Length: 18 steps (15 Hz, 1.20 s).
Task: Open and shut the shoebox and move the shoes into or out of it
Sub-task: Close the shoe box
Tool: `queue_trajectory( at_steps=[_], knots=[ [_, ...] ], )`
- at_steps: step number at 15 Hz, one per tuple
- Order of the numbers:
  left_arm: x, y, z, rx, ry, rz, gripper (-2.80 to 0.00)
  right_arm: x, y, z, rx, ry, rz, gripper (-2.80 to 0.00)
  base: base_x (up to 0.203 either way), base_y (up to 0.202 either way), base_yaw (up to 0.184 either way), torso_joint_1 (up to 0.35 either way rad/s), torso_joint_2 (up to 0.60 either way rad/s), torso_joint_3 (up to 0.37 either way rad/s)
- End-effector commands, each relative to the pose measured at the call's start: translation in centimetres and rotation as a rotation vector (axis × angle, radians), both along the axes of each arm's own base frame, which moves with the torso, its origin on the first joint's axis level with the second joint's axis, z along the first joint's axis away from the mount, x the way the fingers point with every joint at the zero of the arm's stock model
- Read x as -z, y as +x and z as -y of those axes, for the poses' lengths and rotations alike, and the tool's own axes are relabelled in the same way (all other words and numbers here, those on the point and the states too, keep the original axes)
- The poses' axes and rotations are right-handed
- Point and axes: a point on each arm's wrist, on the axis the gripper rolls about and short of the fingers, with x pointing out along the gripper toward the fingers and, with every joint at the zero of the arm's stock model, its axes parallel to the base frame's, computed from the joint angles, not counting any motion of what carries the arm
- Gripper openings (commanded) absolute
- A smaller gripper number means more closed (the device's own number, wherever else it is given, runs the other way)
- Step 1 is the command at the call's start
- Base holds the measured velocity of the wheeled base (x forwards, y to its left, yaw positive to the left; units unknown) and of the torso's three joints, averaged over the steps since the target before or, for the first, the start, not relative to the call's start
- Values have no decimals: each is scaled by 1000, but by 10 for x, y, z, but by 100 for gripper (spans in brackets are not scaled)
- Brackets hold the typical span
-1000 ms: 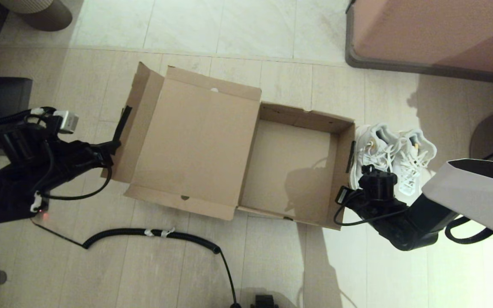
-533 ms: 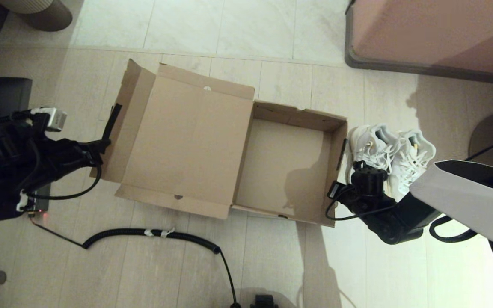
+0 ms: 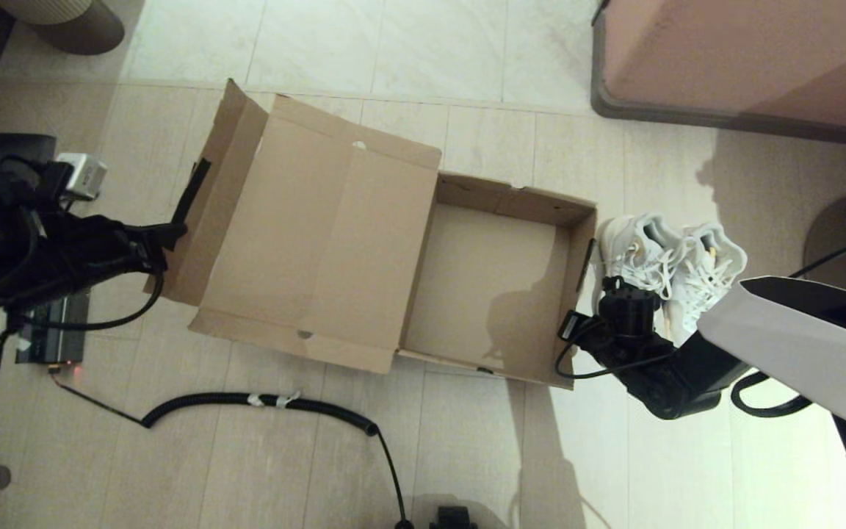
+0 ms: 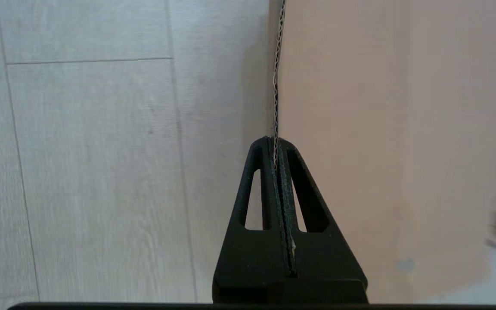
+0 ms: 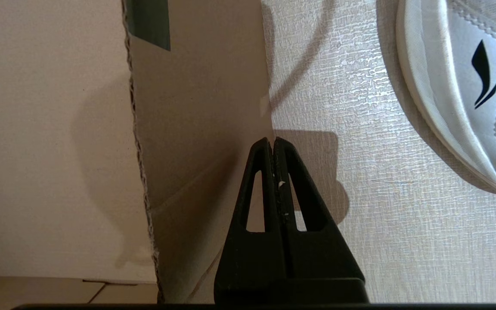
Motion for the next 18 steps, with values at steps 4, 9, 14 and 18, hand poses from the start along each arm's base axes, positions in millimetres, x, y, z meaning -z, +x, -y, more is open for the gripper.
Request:
queue_trajectory(
  at_steps=[4,9,14,18],
  knots=[
    [-55,-54,28,48,19,-33,-280,2,1,0,2,4,1,-280,0,0,0,0,0,0],
    [-91,-92,48,85,25,-17,-280,1,14,-11,-24,9,19,-280,0,0,0,0,0,0],
    [-103,-119,51,78,28,-8,-280,-9,11,-53,-102,11,24,-280,0,0,0,0,0,0],
    [-109,-137,42,22,28,-10,-280,-17,6,-85,-154,11,53,-280,0,0,0,0,0,0]
  ],
)
